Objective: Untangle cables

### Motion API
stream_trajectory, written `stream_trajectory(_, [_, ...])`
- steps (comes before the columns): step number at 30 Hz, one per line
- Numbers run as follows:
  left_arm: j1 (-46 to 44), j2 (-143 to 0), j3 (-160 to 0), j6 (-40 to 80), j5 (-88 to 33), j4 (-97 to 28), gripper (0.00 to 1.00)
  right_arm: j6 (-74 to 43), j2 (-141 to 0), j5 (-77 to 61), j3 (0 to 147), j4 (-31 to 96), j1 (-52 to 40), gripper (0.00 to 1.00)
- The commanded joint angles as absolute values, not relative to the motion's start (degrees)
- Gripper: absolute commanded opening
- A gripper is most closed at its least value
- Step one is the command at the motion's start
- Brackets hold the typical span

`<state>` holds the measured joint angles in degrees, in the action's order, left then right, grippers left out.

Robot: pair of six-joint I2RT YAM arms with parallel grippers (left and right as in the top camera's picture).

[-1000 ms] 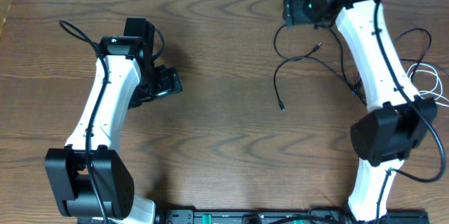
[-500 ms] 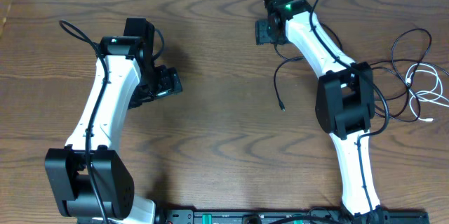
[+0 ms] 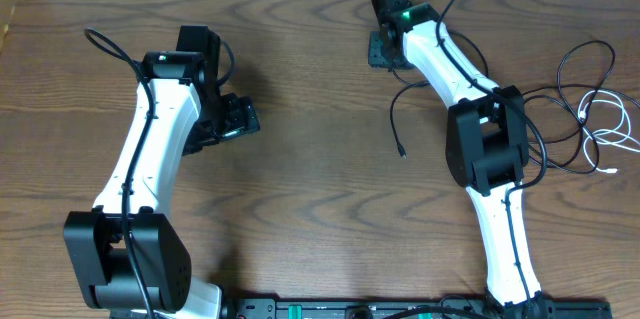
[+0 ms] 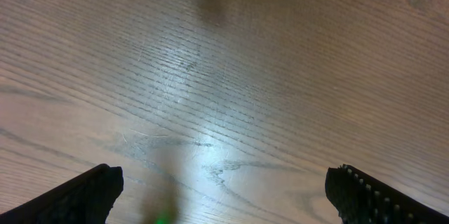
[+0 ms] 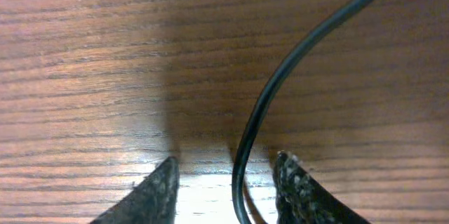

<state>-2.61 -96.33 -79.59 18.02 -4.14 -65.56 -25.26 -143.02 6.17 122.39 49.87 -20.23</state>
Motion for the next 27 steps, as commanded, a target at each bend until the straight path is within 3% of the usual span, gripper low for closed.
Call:
stream_trajectory(1, [-2.5,-96.1,-80.1,18.1,-4.0,-65.9,0.98,-26.3,-143.6,7.2,121.7,50.2,-20.7,0.23])
stream_trajectory(2, [-2.5,-96.1,-80.1,18.1,-4.0,-65.9,0.98,-26.3,-143.6,7.2,121.7,50.7,-20.7,0.02])
stream_trajectory(6, [-2.5,-96.1,-80.1,18.1,-4.0,-66.0,0.98,-24.2,-141.7,7.8,121.9,53.3,-20.4,0.01])
stream_trajectory(11, [-2.5,-96.1,-80.1,18.1,-4.0,-66.1,0.98,-18.5,-126.3,18.8,121.9,59.0,-16.1,0.01])
stream_trajectory(18, [-2.5,-96.1,-80.1,18.1,-4.0,-66.2,0.98,-12.8,-111.0,29.5,121.9,67.7,-1.7,0.01])
stream_trajectory(27, [-2.5,-96.1,-80.1,18.1,-4.0,-66.5,0.98,-21.5,-112.2,29.4,121.8,75.8,18.2,0.01])
